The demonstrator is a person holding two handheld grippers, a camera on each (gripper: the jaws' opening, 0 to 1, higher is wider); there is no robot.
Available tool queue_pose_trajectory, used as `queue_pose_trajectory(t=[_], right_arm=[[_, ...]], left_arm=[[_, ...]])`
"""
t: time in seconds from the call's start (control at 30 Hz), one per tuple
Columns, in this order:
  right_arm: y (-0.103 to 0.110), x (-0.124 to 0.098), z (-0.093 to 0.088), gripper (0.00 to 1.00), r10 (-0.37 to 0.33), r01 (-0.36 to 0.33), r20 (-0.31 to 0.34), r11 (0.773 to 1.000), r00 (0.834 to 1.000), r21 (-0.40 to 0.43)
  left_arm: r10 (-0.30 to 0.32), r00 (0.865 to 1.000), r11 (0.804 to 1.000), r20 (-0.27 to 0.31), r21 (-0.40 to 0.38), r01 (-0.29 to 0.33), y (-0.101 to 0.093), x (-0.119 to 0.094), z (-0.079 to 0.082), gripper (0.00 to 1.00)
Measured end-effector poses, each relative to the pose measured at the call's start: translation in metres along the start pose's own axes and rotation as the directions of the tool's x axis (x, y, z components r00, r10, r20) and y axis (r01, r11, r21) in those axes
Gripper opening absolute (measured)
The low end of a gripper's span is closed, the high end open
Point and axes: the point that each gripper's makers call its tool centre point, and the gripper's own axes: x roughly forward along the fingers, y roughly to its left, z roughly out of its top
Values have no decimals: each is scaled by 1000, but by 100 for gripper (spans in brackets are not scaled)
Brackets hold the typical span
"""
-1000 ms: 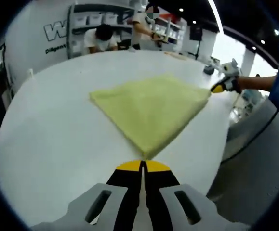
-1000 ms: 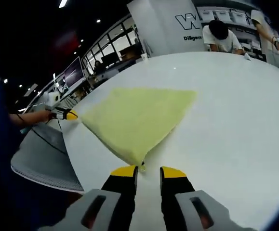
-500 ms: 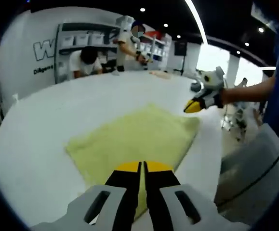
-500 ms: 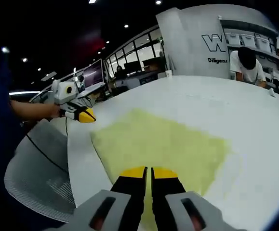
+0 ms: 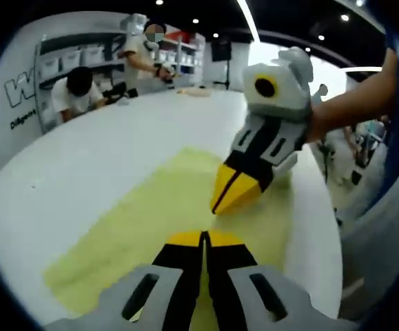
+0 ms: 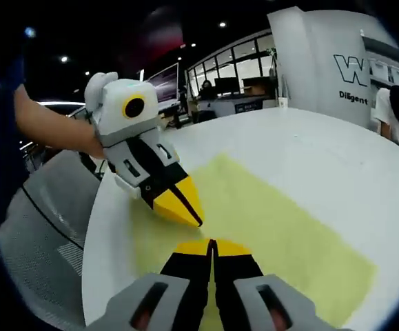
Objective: Fold the garment on the visible template until the final outline fits inside the template.
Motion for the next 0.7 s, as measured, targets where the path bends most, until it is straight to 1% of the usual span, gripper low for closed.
queue_pose_trajectory(t=[0.1,0.23,0.27,0.33,0.37,0.4,0.43,0.47,0.5,0.53,0.57,0.6,0.63,0.67,0.7], right_arm=[[1,7,-2,0,12,-12,-11,1000,1000,-15],[-3,16,-8,0,20,-21,-18,1000,1000,-19],[-3,18,-10,0,27,-27,-24,999,999,-19],[-2,25,-22,0,28,-31,-70,999,997,-42],[-3,27,-27,2,22,-28,-95,998,995,-58],[-3,28,-28,6,12,-18,-102,998,995,-63],[-1,30,-28,8,12,-17,-95,998,995,-58],[2,31,-28,10,8,-13,-90,998,996,-59],[4,30,-27,12,6,-11,-86,998,996,-64],[6,29,-26,15,18,-24,-70,996,997,-82],[5,29,-28,21,20,-26,-71,996,997,-87],[5,25,-30,25,17,-27,-75,991,997,-135],[4,24,-30,29,13,-23,-77,991,997,-135],[-1,20,-31,34,3,-14,-78,991,997,-132],[-9,13,-35,38,-25,10,-93,988,995,-157]], left_arm=[[5,1000,1000,3,-8,-5,3,5,1,0],[10,1000,1000,3,-19,-10,10,13,-6,0],[11,1000,1000,-6,-17,-11,11,15,-9,0],[7,1000,1000,-29,-7,-7,5,16,-12,0],[-2,998,1000,-66,11,3,5,20,-25,1],[-5,998,1000,-70,15,6,4,21,-26,2],[1,997,999,-73,49,3,3,22,-27,4],[6,996,997,-89,77,1,1,23,-30,8],[7,996,995,-89,96,1,0,24,-31,15],[17,997,988,-72,153,-5,-2,20,-24,25],[22,997,986,-69,166,-11,-1,20,-23,32],[69,996,981,-49,186,-59,11,15,-22,36],[82,996,984,-45,161,-74,14,12,-22,39],[67,996,990,-51,125,-60,17,9,-26,43],[52,997,995,-57,89,-47,20,5,-30,48]])
